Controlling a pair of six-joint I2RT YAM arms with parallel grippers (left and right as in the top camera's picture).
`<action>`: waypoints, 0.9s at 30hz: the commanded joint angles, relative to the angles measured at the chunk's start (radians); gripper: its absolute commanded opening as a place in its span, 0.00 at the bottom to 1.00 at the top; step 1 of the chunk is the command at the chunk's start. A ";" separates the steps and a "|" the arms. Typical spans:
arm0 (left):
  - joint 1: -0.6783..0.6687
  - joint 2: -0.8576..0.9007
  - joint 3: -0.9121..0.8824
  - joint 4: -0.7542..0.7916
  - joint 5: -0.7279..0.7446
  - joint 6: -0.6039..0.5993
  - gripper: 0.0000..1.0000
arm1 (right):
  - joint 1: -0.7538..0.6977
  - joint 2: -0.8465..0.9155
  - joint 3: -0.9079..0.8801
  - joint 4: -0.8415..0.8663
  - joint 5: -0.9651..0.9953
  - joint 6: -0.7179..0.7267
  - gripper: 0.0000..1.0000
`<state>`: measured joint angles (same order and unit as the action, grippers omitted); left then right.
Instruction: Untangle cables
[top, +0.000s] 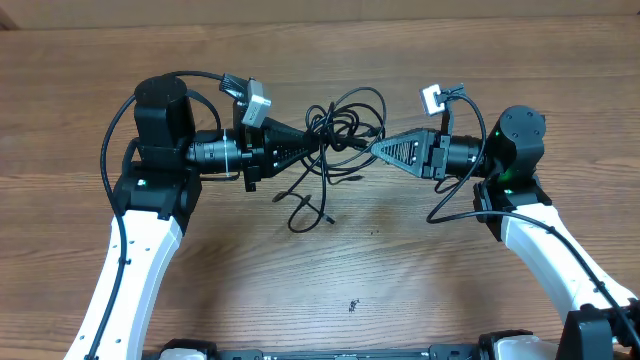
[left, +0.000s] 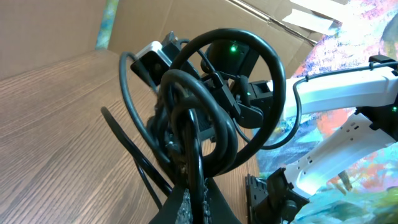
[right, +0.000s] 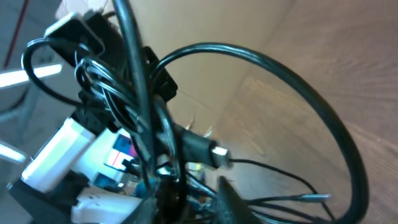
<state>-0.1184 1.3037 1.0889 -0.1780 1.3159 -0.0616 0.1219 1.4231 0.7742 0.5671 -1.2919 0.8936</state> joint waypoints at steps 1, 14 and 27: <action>-0.011 -0.002 0.007 0.010 0.012 -0.014 0.04 | 0.007 -0.008 0.013 0.006 0.016 -0.005 0.11; -0.037 -0.002 0.007 0.010 0.013 -0.014 0.04 | -0.016 -0.008 0.013 0.006 0.042 -0.004 0.04; 0.065 -0.002 0.007 0.010 0.107 -0.013 0.04 | -0.271 -0.008 0.013 -0.134 0.029 -0.009 0.04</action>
<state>-0.0914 1.3094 1.0889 -0.1768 1.3464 -0.0635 -0.0822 1.4231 0.7742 0.4503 -1.2739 0.8906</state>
